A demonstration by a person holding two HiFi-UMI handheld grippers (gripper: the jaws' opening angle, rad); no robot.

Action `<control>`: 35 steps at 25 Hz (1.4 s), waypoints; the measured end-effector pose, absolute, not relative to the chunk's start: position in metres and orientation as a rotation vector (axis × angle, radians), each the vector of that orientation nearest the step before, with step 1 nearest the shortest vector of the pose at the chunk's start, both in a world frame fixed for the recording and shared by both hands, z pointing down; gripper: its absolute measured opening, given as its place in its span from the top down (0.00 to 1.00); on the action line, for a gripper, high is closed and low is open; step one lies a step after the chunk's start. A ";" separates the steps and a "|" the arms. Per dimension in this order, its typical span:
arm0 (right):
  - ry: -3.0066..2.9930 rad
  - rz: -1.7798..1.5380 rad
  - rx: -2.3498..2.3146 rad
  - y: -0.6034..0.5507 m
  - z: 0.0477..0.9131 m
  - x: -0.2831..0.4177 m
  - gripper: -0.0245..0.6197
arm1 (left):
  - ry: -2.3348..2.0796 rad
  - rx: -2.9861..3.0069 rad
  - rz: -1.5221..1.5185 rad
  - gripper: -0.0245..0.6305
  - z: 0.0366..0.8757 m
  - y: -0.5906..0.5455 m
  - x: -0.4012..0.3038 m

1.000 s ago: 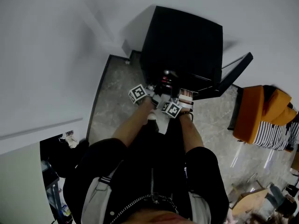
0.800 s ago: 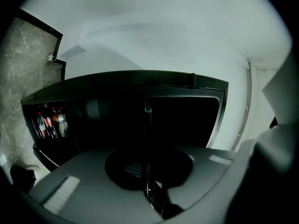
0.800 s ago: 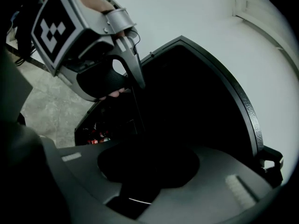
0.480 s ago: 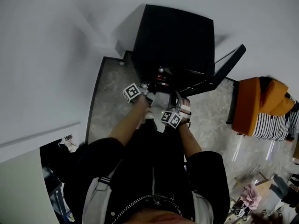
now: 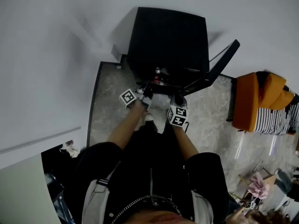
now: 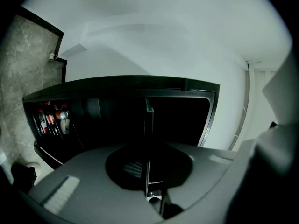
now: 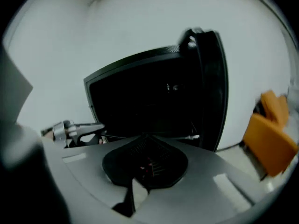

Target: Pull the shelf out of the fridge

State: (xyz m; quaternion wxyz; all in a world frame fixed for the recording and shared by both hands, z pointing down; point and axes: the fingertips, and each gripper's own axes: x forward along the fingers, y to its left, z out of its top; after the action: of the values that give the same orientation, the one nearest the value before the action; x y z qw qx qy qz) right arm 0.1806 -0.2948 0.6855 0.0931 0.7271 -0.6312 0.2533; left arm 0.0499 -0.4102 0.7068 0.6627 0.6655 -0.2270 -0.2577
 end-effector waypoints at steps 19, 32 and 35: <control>-2.107 1.998 2.622 -0.326 0.718 0.239 0.61 | -0.502 1.480 -0.583 0.93 0.705 -0.410 0.052; -2.311 2.165 2.523 -0.346 0.712 0.240 0.91 | -0.481 1.472 -0.599 0.93 0.701 -0.407 0.049; -2.323 2.144 2.523 -0.342 0.713 0.238 0.91 | -0.480 1.471 -0.599 0.93 0.702 -0.406 0.046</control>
State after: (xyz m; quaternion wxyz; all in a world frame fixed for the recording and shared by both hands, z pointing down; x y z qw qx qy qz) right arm 0.2380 -0.3422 0.7129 -0.4363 0.5612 -0.5169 0.4770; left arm 0.0460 -0.4055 0.7019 0.6752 0.6540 -0.2133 -0.2662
